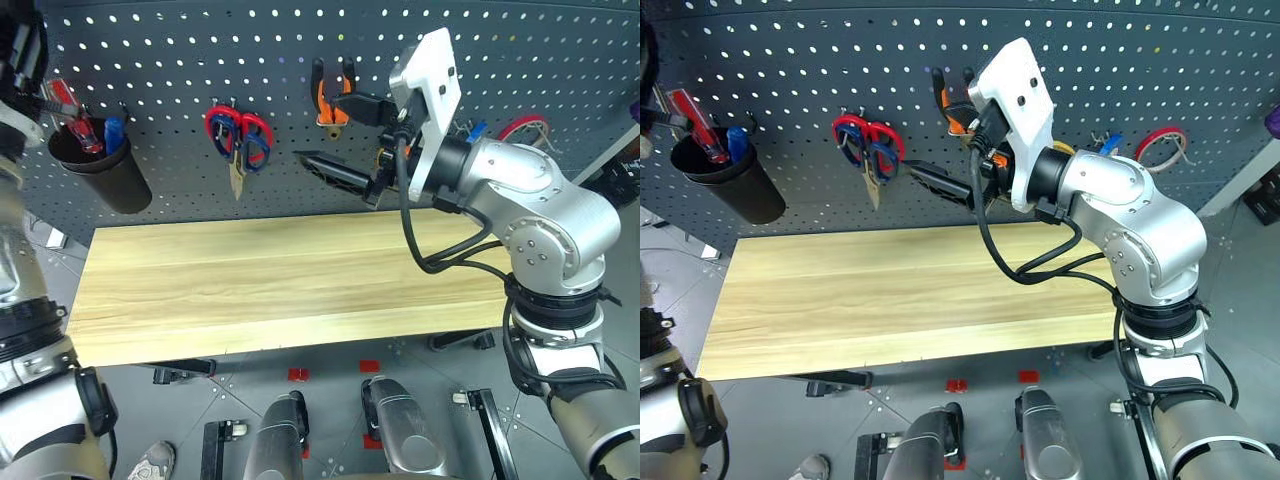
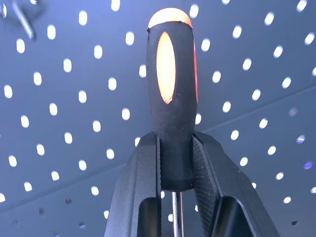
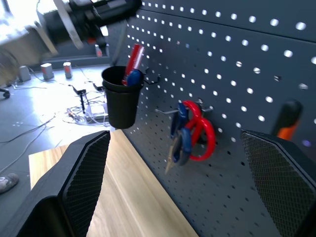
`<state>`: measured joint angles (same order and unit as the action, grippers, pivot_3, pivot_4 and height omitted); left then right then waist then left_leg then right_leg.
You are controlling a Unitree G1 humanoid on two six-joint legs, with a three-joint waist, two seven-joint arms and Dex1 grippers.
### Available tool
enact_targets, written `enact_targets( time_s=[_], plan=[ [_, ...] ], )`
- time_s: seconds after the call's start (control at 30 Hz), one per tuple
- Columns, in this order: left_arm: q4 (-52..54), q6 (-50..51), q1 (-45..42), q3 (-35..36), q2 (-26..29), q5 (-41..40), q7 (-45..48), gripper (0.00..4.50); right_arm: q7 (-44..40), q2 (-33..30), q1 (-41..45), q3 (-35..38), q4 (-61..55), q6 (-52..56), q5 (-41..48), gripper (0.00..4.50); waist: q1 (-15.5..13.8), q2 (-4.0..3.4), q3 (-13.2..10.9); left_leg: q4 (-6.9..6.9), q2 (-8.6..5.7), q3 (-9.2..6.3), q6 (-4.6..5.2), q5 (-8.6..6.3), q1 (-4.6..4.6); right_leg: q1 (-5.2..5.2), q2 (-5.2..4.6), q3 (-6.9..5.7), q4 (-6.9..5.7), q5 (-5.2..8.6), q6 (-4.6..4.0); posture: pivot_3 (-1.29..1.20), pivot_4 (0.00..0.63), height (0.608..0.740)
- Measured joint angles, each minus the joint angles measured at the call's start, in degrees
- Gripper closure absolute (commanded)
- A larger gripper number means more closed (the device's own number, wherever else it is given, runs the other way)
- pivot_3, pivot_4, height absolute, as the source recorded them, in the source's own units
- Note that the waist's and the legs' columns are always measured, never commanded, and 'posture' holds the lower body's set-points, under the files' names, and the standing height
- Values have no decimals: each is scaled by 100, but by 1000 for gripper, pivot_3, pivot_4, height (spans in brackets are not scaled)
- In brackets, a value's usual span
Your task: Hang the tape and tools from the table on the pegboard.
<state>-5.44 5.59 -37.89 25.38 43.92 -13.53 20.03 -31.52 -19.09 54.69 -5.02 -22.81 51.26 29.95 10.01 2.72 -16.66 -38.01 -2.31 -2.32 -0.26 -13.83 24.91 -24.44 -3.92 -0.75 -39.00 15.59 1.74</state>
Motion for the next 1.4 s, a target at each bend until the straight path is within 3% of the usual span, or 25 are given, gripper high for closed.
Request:
enact_targets(
  time_s=[0.1,0.13,0.47,0.63,0.9,1.03,1.2,1.4],
  plan=[
    [-8,-172,241,-4,-112,96,-186,3971,-17,14,-2,-14,8,-53,40,0,61,-2,13,-1,-1,-2,0,0,0,0,-1,0,-3,0,0,-328,181,740],
    [5,-234,349,21,-154,137,-282,3240,-36,18,-2,-14,8,-69,52,0,99,-2,27,0,0,-4,0,0,0,0,-1,-1,-3,0,0,-325,183,740],
    [701,-358,687,297,-356,208,-953,276,-225,-2,-15,-12,70,-195,63,0,246,-7,102,2,-2,-4,1,0,0,0,0,0,-8,0,0,-314,184,740],
    [1311,21,747,240,-385,177,-1076,276,-412,-22,-127,31,50,-250,268,0,265,-3,127,0,-5,-11,1,-1,0,5,0,-1,-10,0,0,-302,176,740],
    [3166,2351,1138,-362,-1093,-685,-1347,276,-1216,-650,-660,-2,13,-506,385,0,271,-27,300,-4,-4,-13,10,-6,-5,13,8,6,-10,0,0,-265,153,740],
    [3854,3181,1808,-554,-1413,-904,-1488,276,-1400,-908,-1595,-280,-118,-904,145,0,268,-40,432,4,-4,-12,14,-9,-12,26,12,13,-6,0,0,-248,136,740],
    [4197,3345,2874,-730,-1801,-894,-1492,276,-900,-388,-2779,-781,338,-2169,-868,0,254,-60,592,-2,-8,-10,16,-11,-18,32,13,23,-3,1,1,-231,116,740],
    [3862,2463,4066,-687,-2169,-388,-1437,276,314,492,-3407,-726,1664,-3162,-1750,0,191,-83,817,5,-14,-14,13,-13,-27,38,18,32,3,1,1,-214,93,740]
  ],
)
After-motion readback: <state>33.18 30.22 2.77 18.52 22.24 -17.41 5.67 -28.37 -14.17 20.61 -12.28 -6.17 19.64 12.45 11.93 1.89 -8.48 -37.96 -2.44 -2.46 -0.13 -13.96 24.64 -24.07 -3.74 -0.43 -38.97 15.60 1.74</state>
